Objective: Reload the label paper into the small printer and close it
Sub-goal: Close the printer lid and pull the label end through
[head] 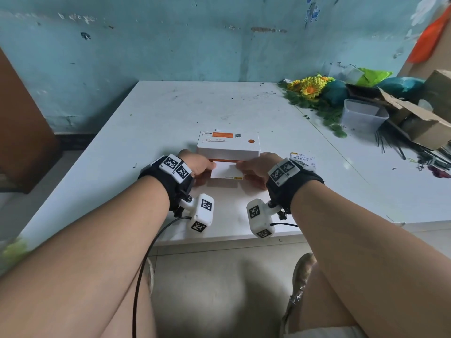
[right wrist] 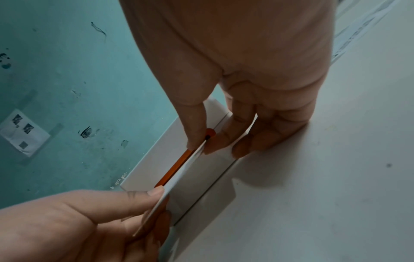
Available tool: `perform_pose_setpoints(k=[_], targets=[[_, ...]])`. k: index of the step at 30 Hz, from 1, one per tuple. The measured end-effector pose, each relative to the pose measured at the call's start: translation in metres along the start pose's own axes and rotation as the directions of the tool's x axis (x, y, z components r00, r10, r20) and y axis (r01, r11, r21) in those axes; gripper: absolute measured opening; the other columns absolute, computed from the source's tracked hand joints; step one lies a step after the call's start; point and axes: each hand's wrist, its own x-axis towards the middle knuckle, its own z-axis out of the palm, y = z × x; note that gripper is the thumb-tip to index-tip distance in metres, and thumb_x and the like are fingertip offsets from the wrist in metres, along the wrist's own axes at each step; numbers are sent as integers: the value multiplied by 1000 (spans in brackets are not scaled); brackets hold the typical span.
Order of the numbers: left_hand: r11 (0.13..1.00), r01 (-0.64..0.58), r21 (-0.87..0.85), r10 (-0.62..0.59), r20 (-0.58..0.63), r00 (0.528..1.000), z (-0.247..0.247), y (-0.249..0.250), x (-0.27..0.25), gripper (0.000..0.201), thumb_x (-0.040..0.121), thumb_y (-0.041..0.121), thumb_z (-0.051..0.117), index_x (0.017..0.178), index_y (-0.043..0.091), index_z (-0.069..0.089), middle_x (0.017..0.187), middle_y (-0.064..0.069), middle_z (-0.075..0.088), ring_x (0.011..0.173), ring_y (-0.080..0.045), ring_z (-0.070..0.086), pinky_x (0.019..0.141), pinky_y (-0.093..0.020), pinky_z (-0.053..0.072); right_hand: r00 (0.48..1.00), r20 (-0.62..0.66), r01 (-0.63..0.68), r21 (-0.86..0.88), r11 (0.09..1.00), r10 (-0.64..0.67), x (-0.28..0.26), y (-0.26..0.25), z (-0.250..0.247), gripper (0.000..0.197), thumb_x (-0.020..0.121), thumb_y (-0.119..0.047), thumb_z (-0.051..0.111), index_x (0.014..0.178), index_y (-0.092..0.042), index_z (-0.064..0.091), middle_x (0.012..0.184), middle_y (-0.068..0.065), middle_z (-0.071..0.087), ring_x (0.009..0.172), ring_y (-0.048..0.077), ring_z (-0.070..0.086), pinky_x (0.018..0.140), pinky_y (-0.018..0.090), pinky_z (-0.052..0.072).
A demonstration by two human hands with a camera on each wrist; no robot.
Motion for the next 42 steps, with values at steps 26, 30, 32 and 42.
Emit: perform_pose_setpoints(k=[26, 30, 32, 42], targets=[[998, -48, -30, 46, -72, 996, -6, 0, -13, 14, 82, 5, 83, 75, 7, 70, 78, -16, 74, 74, -29, 68, 77, -42, 57, 999, -50, -14, -6, 1000, 13, 28, 6, 2, 27, 89, -16, 83, 67, -12, 68, 70, 5, 69, 70, 22, 62, 80, 33, 58], [996, -82, -19, 81, -62, 995, -8, 0, -21, 22, 78, 7, 84, 98, 3, 75, 81, -15, 76, 74, -27, 69, 80, -46, 61, 998, -67, -18, -24, 1000, 16, 24, 6, 6, 35, 89, -16, 80, 58, -14, 64, 57, 1, 62, 55, 18, 52, 69, 31, 48], [991, -127, -33, 123, -89, 988, -10, 0, -28, 28, 78, 13, 85, 103, 5, 78, 85, -12, 79, 71, -23, 66, 69, -36, 57, 998, -70, 2, -17, 1000, -3, 20, 8, 7, 34, 88, -19, 79, 59, -16, 63, 63, 1, 64, 61, 19, 55, 76, 31, 50], [961, -240, -139, 200, -252, 947, -24, 6, -28, 37, 93, 51, 71, 73, 21, 71, 75, -2, 73, 60, -17, 57, 63, -25, 45, 986, -164, 47, 160, 986, -21, 22, -4, 7, 76, 63, -67, 64, 120, -17, 69, 112, 8, 72, 105, 33, 70, 103, 50, 55]])
